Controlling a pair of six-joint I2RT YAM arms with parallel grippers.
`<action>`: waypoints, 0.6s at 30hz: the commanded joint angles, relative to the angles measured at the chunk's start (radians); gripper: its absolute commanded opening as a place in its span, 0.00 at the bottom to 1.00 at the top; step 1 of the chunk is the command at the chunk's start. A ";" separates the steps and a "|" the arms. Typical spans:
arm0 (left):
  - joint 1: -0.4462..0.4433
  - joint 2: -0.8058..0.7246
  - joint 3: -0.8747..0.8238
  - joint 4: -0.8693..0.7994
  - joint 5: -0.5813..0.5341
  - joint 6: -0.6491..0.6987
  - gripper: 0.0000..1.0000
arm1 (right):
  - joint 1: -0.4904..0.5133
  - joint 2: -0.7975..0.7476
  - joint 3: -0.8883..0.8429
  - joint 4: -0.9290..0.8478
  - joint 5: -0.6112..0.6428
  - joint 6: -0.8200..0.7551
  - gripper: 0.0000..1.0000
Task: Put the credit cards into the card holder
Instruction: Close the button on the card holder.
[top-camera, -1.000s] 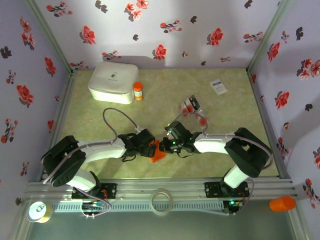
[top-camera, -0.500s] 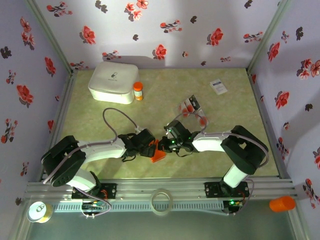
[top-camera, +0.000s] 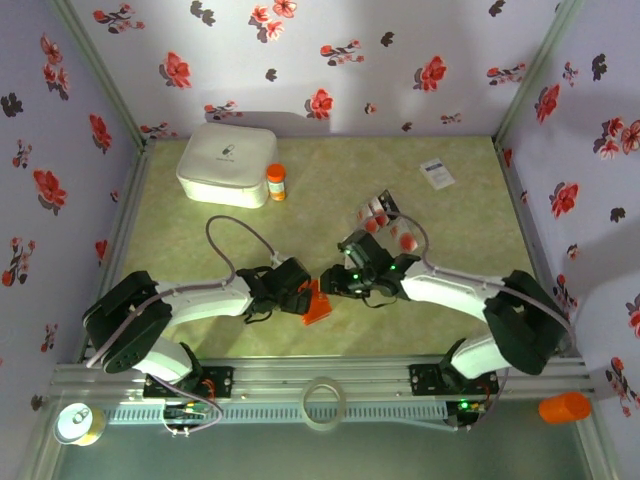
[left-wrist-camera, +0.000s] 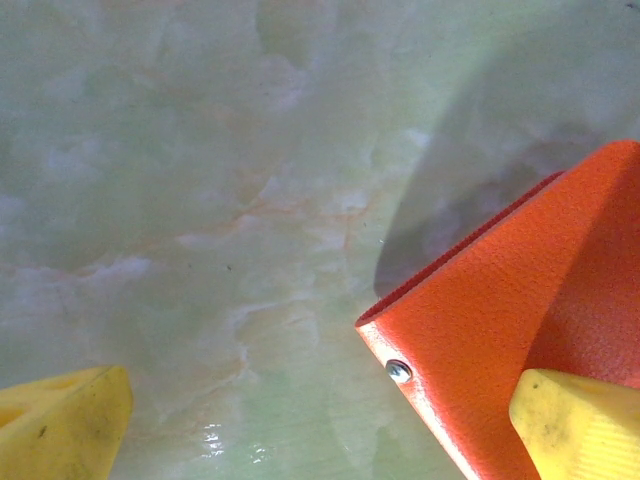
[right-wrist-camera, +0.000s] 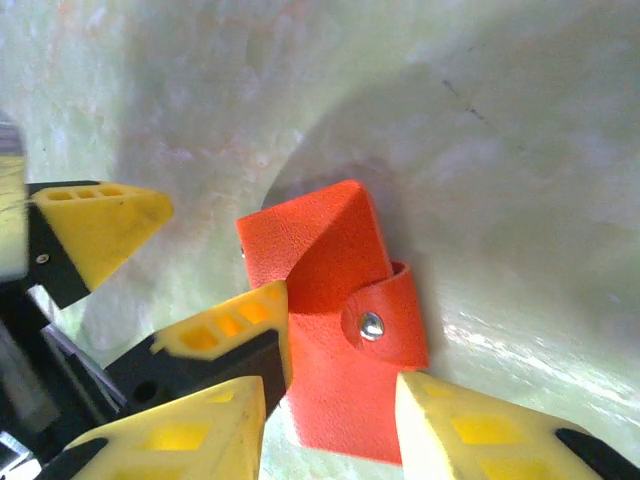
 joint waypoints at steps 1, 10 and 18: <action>-0.013 0.054 -0.011 -0.033 0.001 0.008 1.00 | -0.017 -0.087 -0.036 -0.112 0.075 -0.023 0.43; -0.003 0.017 0.086 -0.069 -0.057 0.054 1.00 | -0.111 -0.446 -0.107 -0.286 0.216 -0.011 0.64; 0.097 -0.189 0.177 -0.091 -0.136 0.131 1.00 | -0.229 -0.617 -0.011 -0.482 0.372 -0.078 0.99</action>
